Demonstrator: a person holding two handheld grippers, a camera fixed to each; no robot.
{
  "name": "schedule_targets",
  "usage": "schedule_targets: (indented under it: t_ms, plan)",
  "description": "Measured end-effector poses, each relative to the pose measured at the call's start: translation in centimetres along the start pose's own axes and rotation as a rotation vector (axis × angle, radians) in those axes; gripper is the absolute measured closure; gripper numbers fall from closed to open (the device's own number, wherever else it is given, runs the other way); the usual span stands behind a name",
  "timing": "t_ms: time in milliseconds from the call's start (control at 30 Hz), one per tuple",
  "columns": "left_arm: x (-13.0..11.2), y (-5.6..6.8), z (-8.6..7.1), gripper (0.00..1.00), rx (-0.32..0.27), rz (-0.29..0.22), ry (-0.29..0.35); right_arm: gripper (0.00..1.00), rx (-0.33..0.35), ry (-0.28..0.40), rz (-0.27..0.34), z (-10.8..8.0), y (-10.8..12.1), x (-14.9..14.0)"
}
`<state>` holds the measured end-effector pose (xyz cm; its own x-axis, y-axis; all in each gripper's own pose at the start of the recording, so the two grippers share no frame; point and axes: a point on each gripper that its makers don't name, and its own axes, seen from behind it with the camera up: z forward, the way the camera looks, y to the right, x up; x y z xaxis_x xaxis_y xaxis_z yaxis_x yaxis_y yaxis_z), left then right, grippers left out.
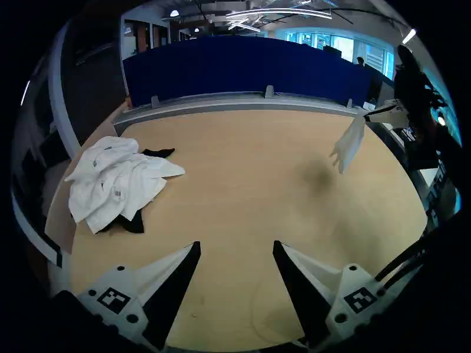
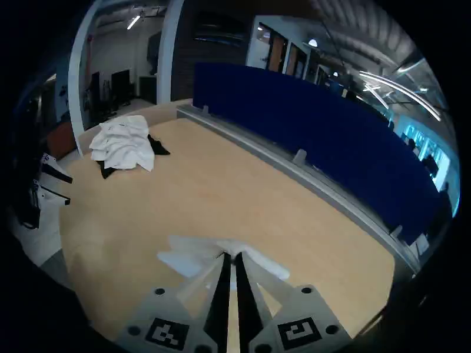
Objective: Fold towel
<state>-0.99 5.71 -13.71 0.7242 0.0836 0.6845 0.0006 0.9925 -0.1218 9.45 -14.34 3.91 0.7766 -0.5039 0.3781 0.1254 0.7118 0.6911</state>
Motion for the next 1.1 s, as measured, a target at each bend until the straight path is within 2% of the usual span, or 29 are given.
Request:
schedule_targets:
  t_ms: [600, 800, 1100]
  plan:
    - [1.5, 2.6, 2.0, 0.09, -0.02, 0.031, -0.015, 0.94, -0.103, -0.07, 0.039, -6.9, 11.5, -7.6]
    - [1.9, 3.5, 2.6, 0.09, -0.019, 0.037, -0.018, 0.94, -0.128, -0.09, 0.048, -8.2, 14.5, -10.0]
    - [2.3, 4.4, 2.6, 0.09, -0.011, 0.048, -0.022, 0.94, -0.149, -0.113, 0.057, -9.2, 17.8, -12.6]
